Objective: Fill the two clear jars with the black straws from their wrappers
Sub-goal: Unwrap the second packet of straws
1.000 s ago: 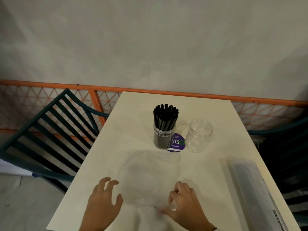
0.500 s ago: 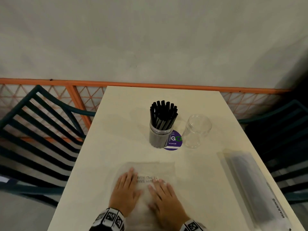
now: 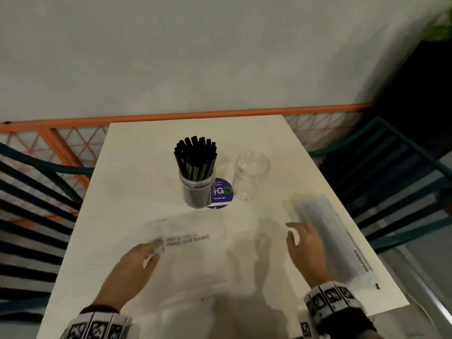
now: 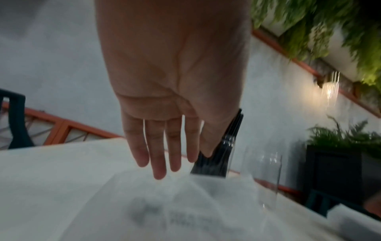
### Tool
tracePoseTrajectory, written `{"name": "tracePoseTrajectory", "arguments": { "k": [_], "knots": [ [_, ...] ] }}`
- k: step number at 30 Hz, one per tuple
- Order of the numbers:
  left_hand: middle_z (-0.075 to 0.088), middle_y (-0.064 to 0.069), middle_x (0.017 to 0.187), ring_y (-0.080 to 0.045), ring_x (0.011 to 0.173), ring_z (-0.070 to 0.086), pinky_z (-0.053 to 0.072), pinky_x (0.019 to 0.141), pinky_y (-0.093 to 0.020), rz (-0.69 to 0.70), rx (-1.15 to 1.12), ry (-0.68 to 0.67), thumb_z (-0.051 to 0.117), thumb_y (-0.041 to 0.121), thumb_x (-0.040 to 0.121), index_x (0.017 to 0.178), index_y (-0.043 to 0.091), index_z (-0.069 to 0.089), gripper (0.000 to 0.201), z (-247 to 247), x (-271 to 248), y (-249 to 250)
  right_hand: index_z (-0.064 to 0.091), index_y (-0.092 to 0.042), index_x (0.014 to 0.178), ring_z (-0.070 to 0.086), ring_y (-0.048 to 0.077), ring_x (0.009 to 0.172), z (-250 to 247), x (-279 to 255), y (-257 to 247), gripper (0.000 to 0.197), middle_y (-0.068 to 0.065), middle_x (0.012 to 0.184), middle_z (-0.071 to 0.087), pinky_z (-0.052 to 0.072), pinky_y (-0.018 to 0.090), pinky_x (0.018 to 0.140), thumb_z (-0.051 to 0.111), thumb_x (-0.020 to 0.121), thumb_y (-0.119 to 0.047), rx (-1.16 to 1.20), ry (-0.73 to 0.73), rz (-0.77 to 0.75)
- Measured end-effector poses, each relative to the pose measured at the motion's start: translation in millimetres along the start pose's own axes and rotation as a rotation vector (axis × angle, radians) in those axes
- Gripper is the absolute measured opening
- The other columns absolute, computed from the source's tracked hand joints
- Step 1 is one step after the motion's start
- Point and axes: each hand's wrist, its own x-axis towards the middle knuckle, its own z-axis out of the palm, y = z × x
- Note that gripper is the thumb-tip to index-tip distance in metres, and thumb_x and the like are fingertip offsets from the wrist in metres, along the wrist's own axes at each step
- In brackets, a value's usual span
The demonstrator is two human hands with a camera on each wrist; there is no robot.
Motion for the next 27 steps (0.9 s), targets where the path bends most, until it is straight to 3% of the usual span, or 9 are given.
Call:
{"name": "tracePoseTrajectory", "arguments": {
  "k": [3, 5, 7, 9, 14, 18, 22, 24, 27],
  "knots": [
    [0.063, -0.004, 0.116, -0.016, 0.094, 0.058, 0.041, 0.077, -0.025, 0.008, -0.061, 0.025, 0.053, 0.02, 0.09, 0.116, 0.018, 0.06, 0.028, -6, -3, 31, 0.054, -0.003, 0.118, 0.049, 0.041, 0.107, -28, 20, 47, 0.044, 0.027, 0.118, 0.055, 0.04, 0.049, 0.093, 0.066, 0.077, -0.015, -0.177, -0.019, 0.283],
    [0.062, 0.001, 0.111, -0.013, 0.093, 0.057, 0.04, 0.072, -0.021, 0.031, -0.116, 0.02, 0.053, 0.021, 0.089, 0.115, 0.02, 0.06, 0.026, -2, -5, 54, 0.038, -0.01, 0.134, 0.037, 0.042, 0.123, -41, 24, 70, 0.07, 0.025, 0.134, 0.042, 0.031, 0.053, 0.103, 0.068, 0.075, -0.033, -0.223, -0.11, 0.482],
    [0.059, 0.008, 0.108, -0.009, 0.094, 0.057, 0.039, 0.069, -0.012, 0.046, -0.177, 0.007, 0.053, 0.022, 0.09, 0.113, 0.025, 0.059, 0.025, 5, -7, 79, 0.024, -0.016, 0.142, 0.043, 0.04, 0.122, -48, 26, 88, 0.091, 0.021, 0.135, 0.044, 0.036, 0.053, 0.103, 0.069, 0.071, -0.05, -0.181, -0.256, 0.625],
    [0.06, 0.014, 0.106, -0.001, 0.093, 0.058, 0.038, 0.071, -0.007, 0.058, -0.245, -0.006, 0.053, 0.023, 0.089, 0.107, 0.034, 0.057, 0.021, 18, -7, 102, 0.022, -0.014, 0.141, 0.052, 0.038, 0.114, -50, 30, 99, 0.098, 0.018, 0.128, 0.051, 0.043, 0.052, 0.098, 0.071, 0.067, -0.056, -0.044, -0.389, 0.657],
    [0.064, 0.018, 0.104, 0.009, 0.092, 0.058, 0.049, 0.083, -0.017, 0.105, -0.327, -0.095, 0.056, 0.026, 0.088, 0.094, 0.048, 0.055, 0.023, 60, -5, 143, 0.035, -0.011, 0.133, 0.053, 0.031, 0.11, -44, 34, 97, 0.097, 0.011, 0.124, 0.053, 0.048, 0.044, 0.093, 0.077, 0.058, -0.056, -0.023, -0.561, 0.389],
    [0.061, 0.01, 0.115, 0.002, 0.094, 0.059, 0.045, 0.079, -0.01, 0.078, -0.351, -0.137, 0.056, 0.026, 0.088, 0.102, 0.046, 0.05, 0.025, 85, 3, 162, 0.038, -0.022, 0.131, 0.052, 0.022, 0.111, -39, 31, 83, 0.089, 0.001, 0.126, 0.053, 0.046, 0.035, 0.094, 0.071, 0.059, -0.063, -0.107, -0.668, -0.017],
    [0.045, -0.001, 0.133, -0.016, 0.113, 0.049, 0.039, 0.09, -0.023, -0.126, -0.471, -0.063, 0.057, 0.033, 0.086, 0.134, 0.026, 0.036, 0.053, 100, 14, 173, 0.045, -0.03, 0.122, 0.053, 0.013, 0.103, -37, 25, 66, 0.071, -0.009, 0.114, 0.055, 0.042, 0.027, 0.096, 0.067, 0.061, -0.058, -0.217, -0.455, -0.421],
    [0.044, -0.001, 0.13, -0.017, 0.114, 0.048, 0.038, 0.091, -0.027, -0.202, -0.566, -0.055, 0.054, 0.038, 0.087, 0.137, 0.025, 0.03, 0.057, 102, 15, 182, 0.05, -0.027, 0.114, 0.058, 0.015, 0.095, -35, 21, 68, 0.061, -0.005, 0.104, 0.061, 0.051, 0.038, 0.092, 0.07, 0.059, -0.043, -0.12, -0.352, -0.606],
    [0.059, 0.0, 0.116, -0.012, 0.099, 0.059, 0.044, 0.074, -0.013, -0.201, -0.699, -0.045, 0.051, 0.032, 0.09, 0.128, 0.028, 0.037, 0.041, 106, 12, 193, 0.049, -0.028, 0.111, 0.056, 0.016, 0.092, -37, 18, 72, 0.063, -0.003, 0.103, 0.057, 0.054, 0.037, 0.086, 0.075, 0.055, -0.038, -0.117, -0.328, -0.696]
  ]
}}
